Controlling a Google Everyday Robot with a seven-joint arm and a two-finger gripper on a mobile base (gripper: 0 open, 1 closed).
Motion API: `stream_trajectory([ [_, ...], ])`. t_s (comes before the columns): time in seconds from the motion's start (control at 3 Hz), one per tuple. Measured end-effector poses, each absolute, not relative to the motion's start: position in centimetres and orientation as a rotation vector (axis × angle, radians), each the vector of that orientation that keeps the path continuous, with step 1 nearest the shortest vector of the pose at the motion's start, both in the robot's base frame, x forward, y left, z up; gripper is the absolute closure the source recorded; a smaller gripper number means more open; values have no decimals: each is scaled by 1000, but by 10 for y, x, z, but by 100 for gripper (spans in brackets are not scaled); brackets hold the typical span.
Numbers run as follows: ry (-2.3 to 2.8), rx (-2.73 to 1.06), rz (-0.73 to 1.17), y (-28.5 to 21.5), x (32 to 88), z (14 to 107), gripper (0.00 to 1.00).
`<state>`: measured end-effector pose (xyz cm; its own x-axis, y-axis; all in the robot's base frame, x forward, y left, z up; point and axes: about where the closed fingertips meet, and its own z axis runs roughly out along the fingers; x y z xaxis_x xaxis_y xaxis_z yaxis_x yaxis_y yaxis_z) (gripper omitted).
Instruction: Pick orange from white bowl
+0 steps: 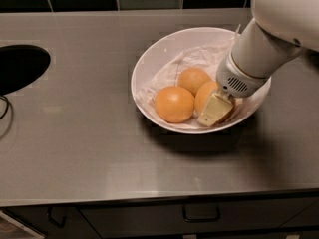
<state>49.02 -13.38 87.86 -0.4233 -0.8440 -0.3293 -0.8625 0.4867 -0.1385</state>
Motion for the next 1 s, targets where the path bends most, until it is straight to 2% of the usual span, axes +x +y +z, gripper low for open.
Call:
stream_trajectory([
  [0.33, 2368, -1425, 68, -133, 489, 886, 85],
  [0.67, 2335, -1418, 54, -131, 487, 902, 100],
  [1.0, 2277, -1392, 31, -131, 480, 929, 100],
])
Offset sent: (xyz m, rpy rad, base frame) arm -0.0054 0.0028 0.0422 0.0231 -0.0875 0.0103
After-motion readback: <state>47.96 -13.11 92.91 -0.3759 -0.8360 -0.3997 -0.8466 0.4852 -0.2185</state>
